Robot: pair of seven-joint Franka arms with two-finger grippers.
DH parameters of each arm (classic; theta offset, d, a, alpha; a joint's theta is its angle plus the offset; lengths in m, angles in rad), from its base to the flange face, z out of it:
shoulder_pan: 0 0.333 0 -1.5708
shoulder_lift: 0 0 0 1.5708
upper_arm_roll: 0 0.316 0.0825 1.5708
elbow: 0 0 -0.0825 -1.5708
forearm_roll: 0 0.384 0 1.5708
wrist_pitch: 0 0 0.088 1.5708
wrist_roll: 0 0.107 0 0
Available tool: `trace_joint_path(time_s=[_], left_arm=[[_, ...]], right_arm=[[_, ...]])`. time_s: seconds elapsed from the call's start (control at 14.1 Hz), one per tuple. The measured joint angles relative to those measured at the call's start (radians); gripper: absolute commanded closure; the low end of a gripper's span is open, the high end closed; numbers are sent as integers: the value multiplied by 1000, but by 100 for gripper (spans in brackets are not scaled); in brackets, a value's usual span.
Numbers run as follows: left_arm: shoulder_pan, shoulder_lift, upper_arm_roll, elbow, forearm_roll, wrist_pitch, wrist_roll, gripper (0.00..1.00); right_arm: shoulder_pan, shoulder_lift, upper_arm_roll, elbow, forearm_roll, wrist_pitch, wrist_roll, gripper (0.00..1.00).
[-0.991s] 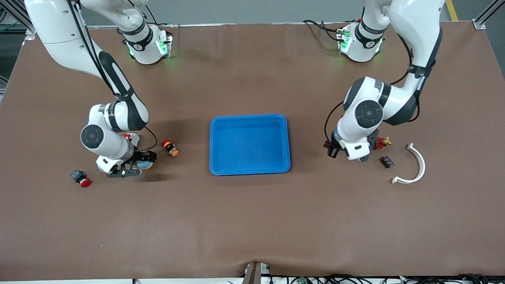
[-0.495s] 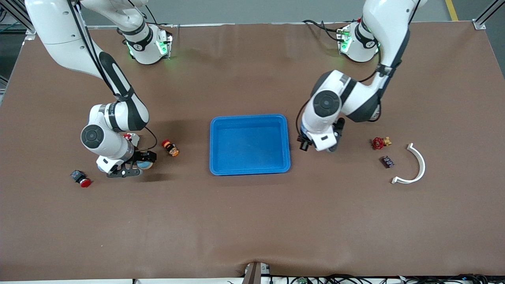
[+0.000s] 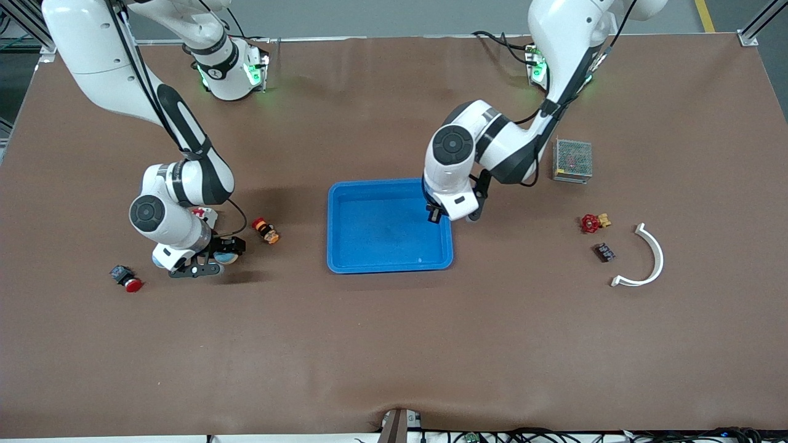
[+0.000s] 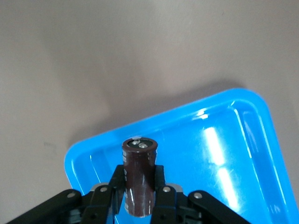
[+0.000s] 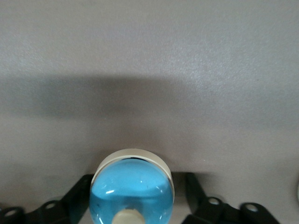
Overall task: Place electrolytic capacitor and blue bell in tray
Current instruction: 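Carry the capacitor over the tray while the right gripper lifts the bell, then release the capacitor in the tray while the right gripper carries the bell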
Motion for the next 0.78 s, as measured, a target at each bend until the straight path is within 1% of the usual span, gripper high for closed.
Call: trace_joint_path(time_s=[0.14, 0.21, 0.28, 0.5, 0.71, 0.78], left_arm=[[-27, 33, 0, 15, 0, 0, -47, 100], [-35, 46, 0, 18, 0, 0, -63, 100], [-43, 59, 0, 19, 0, 0, -74, 100], [-57, 94, 0, 21, 0, 3, -85, 100], [-60, 123, 0, 24, 0, 45, -99, 100], [-60, 130, 1, 26, 0, 59, -102, 79]], right_arm=[[0, -3, 0, 1, 0, -1, 0, 42], [0, -4, 0, 1, 0, -2, 0, 50], [0, -4, 0, 1, 0, -2, 0, 52], [0, -4, 0, 3, 0, -4, 0, 52], [0, -4, -1, 13, 0, -24, 0, 52], [0, -4, 0, 25, 0, -54, 0, 52]])
